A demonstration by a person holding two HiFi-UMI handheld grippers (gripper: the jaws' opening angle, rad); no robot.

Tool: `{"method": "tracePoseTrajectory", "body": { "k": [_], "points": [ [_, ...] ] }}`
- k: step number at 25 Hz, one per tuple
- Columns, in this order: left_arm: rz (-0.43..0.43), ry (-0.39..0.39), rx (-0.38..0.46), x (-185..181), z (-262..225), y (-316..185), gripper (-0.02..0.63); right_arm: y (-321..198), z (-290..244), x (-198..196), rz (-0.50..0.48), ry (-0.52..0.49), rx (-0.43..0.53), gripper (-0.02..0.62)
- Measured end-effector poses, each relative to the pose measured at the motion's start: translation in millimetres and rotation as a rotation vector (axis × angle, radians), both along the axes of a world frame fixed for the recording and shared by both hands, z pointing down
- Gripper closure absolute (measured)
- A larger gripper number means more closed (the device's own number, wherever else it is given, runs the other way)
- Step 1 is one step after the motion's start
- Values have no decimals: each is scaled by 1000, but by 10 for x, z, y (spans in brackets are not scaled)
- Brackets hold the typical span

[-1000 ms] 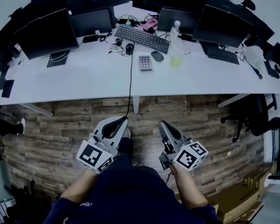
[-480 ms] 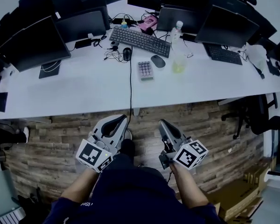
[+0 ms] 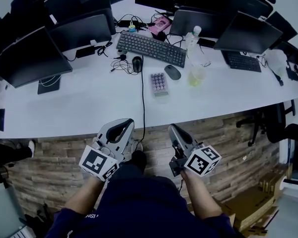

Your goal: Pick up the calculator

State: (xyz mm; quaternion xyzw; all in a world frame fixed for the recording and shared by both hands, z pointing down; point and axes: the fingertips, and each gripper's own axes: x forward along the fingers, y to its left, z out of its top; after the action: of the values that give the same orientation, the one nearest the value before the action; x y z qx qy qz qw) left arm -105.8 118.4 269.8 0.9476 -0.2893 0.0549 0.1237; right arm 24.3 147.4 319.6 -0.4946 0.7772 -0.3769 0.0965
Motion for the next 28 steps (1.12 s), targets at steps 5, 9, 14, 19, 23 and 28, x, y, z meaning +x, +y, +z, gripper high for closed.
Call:
{"method": "tracePoseTrajectory", "body": {
  "k": [5, 9, 14, 19, 23, 28],
  "points": [
    [17, 3, 0, -44, 17, -302, 574, -284, 35, -45, 18, 7, -13, 592],
    [25, 5, 4, -78, -3, -476, 574, -445, 30, -77, 27, 12, -18, 592],
    [25, 4, 5, -127, 19, -660, 574, -618, 48, -102, 34, 15, -24, 592],
    [21, 5, -1, -155, 79, -786, 574, -753, 109, -101, 39, 20, -35, 592],
    [18, 3, -14, -153, 142, -860, 574, -819, 192, -81, 47, 22, -55, 592],
    [14, -8, -30, -96, 215, -931, 574, -896, 313, -13, 51, 20, -86, 592]
  ]
}}
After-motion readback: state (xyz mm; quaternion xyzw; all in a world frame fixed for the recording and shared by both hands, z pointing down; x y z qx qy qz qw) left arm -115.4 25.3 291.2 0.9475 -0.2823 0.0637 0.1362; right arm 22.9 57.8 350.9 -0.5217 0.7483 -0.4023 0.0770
